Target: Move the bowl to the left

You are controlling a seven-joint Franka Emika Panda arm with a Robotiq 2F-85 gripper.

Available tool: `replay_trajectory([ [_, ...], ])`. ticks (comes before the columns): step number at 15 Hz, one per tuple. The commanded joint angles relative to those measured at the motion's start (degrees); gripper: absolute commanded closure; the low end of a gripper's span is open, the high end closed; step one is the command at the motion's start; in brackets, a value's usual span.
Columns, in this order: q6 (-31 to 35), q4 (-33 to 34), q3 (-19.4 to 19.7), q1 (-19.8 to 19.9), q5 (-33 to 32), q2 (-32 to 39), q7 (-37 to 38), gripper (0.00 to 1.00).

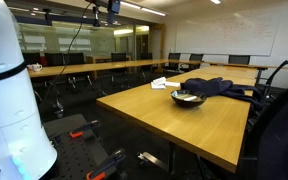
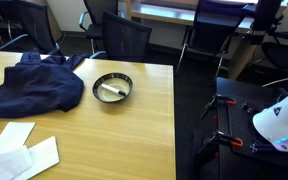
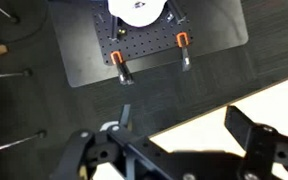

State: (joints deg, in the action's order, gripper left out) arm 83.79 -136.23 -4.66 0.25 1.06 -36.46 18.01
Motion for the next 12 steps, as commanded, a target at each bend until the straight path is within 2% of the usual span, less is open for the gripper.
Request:
replay_trajectory([
  [1,-0.1,0.1,-0.5,0.6,0.2,0.0,-0.3,0.0],
  [5,2.4,0.8,-0.1,0.8,0.5,3.0,-0.6,0.0],
  [7,6.5,1.3,0.9,0.6,1.4,6.3,-1.9,0.0],
  [9,14.9,1.4,1.8,0.8,2.4,10.5,-1.7,0.0],
  [10,19.8,1.8,3.2,1.0,6.1,13.4,-0.4,0.0],
  [12,24.5,3.5,6.2,-0.1,11.3,20.0,-8.0,0.0],
])
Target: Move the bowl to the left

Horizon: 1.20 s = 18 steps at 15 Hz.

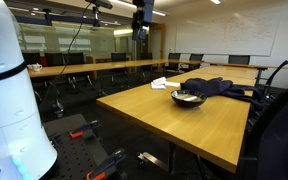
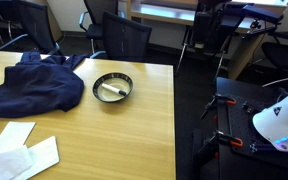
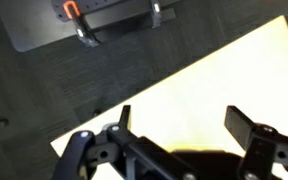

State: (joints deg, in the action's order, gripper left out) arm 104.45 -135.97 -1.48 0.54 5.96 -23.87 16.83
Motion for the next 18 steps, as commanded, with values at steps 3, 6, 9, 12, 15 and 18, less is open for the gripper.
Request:
replay_trajectory([
  [3,8.6,6.6,5.2,-0.2,11.6,17.0,-16.5,0.0],
  [6,9.3,11.7,6.0,0.9,15.7,25.9,-19.9,0.0],
  [9,12.3,16.2,5.6,2.3,18.0,33.7,-20.0,0.0],
  [12,16.9,19.9,5.2,3.3,18.7,40.9,-19.1,0.0],
  [15,21.3,23.1,4.3,4.5,18.5,46.6,-21.5,0.0],
  [18,24.5,25.8,3.0,6.7,20.5,50.0,-24.3,0.0],
])
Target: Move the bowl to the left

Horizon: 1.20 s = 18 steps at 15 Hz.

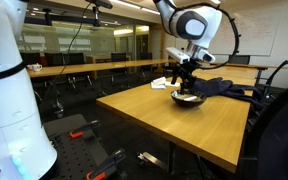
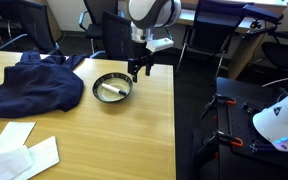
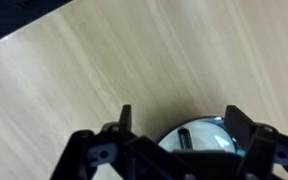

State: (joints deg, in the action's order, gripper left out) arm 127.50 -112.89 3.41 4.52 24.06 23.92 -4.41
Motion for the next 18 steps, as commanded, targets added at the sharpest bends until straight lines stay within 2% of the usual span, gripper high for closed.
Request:
replay_trajectory([
  [1,1.7,3.2,-2.0,3.0,2.2,2.6,-3.0,0.0],
  [2,-0.2,3.6,-2.2,3.5,2.1,2.3,-2.7,0.0],
  [3,-7.7,4.0,-1.7,3.3,0.4,0.7,1.4,0.0],
  [4,-1.3,3.2,-1.6,3.0,0.5,2.2,-0.9,0.0],
  [6,-5.7,3.9,-1.4,3.0,0.6,1.3,-0.1,0.0],
  [10,-6.2,3.8,-1.5,2.9,0.6,1.0,0.3,0.0],
  [15,-3.5,7.4,-2.5,6.4,3.5,4.7,-8.5,0.0],
  [18,-5.5,12.4,-4.4,9.9,7.7,9.4,-14.9,0.0],
])
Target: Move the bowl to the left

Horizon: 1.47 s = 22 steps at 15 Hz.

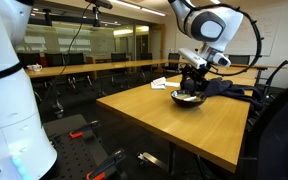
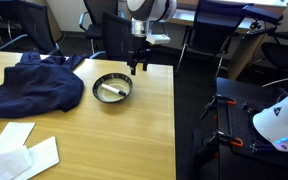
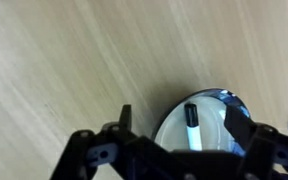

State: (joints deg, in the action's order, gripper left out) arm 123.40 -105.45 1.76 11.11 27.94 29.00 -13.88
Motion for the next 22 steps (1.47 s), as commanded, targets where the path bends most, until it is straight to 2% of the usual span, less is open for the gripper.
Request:
replay_trajectory([
  [1,-2.5,6.7,-3.8,4.5,5.2,5.9,-7.9,0.0],
  [8,-1.2,16.7,-5.2,4.6,4.4,16.3,-4.6,0.0],
  [9,-1.2,18.0,-5.2,4.5,4.2,17.4,-4.0,0.08],
  [10,-1.1,19.1,-5.3,4.4,4.0,18.3,-3.5,0.26],
  [18,-1.3,24.1,-5.3,3.8,1.5,22.3,-1.8,0.88],
  [20,-1.4,24.7,-5.3,3.8,0.7,22.9,-1.2,0.99],
  [22,-1.4,25.4,-5.5,3.8,0.5,23.1,-0.5,1.0],
])
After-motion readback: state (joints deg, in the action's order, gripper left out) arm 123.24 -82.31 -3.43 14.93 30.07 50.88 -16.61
